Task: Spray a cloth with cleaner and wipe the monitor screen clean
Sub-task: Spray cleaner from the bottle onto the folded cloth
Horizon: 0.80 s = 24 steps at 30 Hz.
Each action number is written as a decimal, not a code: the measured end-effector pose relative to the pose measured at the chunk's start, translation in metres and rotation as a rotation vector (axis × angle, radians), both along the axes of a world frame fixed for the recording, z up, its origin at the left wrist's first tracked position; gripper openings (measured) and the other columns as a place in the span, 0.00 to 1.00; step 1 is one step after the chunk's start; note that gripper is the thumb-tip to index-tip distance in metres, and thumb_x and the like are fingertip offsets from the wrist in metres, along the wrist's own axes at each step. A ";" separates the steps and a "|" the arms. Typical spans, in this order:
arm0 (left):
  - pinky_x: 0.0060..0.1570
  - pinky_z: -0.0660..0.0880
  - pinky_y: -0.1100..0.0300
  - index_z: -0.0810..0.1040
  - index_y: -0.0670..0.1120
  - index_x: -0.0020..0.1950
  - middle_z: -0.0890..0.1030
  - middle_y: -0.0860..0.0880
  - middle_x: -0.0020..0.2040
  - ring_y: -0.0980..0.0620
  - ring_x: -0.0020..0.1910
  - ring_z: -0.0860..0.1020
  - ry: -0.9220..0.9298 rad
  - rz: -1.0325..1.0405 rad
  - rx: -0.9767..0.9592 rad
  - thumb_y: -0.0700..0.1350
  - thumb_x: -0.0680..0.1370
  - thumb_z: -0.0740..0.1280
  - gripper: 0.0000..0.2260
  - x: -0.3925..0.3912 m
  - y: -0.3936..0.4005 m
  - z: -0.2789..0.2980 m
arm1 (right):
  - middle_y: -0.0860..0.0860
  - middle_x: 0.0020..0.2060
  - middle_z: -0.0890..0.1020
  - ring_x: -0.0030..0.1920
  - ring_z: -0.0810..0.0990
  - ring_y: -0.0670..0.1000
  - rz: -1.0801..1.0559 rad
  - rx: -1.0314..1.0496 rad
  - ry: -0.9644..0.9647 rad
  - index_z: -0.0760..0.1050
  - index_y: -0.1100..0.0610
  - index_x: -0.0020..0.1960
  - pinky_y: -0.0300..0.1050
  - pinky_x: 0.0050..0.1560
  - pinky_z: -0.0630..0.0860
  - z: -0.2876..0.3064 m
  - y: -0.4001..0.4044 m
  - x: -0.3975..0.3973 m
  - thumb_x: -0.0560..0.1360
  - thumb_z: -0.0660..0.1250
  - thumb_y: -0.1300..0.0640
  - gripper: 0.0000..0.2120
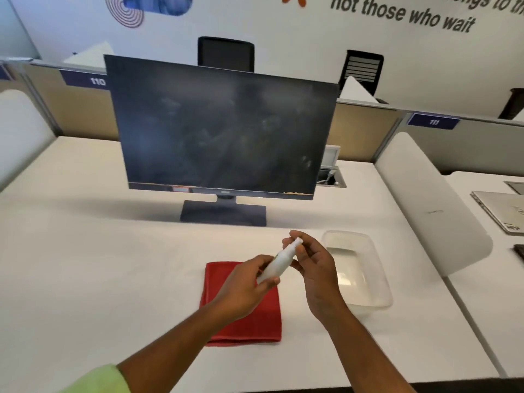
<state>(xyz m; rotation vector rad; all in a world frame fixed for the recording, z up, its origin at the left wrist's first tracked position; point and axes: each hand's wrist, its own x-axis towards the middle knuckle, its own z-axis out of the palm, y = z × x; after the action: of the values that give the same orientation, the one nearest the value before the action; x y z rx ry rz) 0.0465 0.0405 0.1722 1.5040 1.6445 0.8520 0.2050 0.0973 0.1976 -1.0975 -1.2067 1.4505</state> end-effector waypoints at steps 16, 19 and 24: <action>0.43 0.81 0.64 0.71 0.60 0.56 0.80 0.62 0.46 0.62 0.45 0.80 -0.090 0.221 0.050 0.56 0.74 0.74 0.16 -0.026 -0.059 -0.003 | 0.57 0.67 0.78 0.63 0.83 0.57 0.237 0.131 -0.303 0.58 0.29 0.76 0.56 0.63 0.83 -0.030 -0.064 -0.066 0.78 0.67 0.33 0.30; 0.43 0.82 0.62 0.71 0.59 0.50 0.80 0.60 0.44 0.59 0.42 0.81 -0.019 0.277 0.074 0.60 0.74 0.73 0.13 -0.028 -0.063 -0.008 | 0.60 0.69 0.75 0.63 0.83 0.56 0.240 0.101 -0.263 0.56 0.29 0.78 0.55 0.65 0.82 -0.039 -0.068 -0.072 0.78 0.66 0.31 0.32; 0.40 0.79 0.63 0.72 0.59 0.50 0.79 0.60 0.43 0.57 0.43 0.80 -0.022 0.263 0.182 0.62 0.75 0.70 0.12 -0.027 -0.071 -0.007 | 0.59 0.75 0.72 0.70 0.78 0.58 0.244 -0.001 -0.144 0.58 0.27 0.78 0.56 0.69 0.79 -0.040 -0.068 -0.072 0.84 0.63 0.42 0.26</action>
<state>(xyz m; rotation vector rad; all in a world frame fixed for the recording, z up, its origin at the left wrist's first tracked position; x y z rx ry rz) 0.0194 -0.0304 0.1655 1.4100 1.8146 1.1839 0.1329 0.0295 0.1576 -1.0995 -1.4839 1.5751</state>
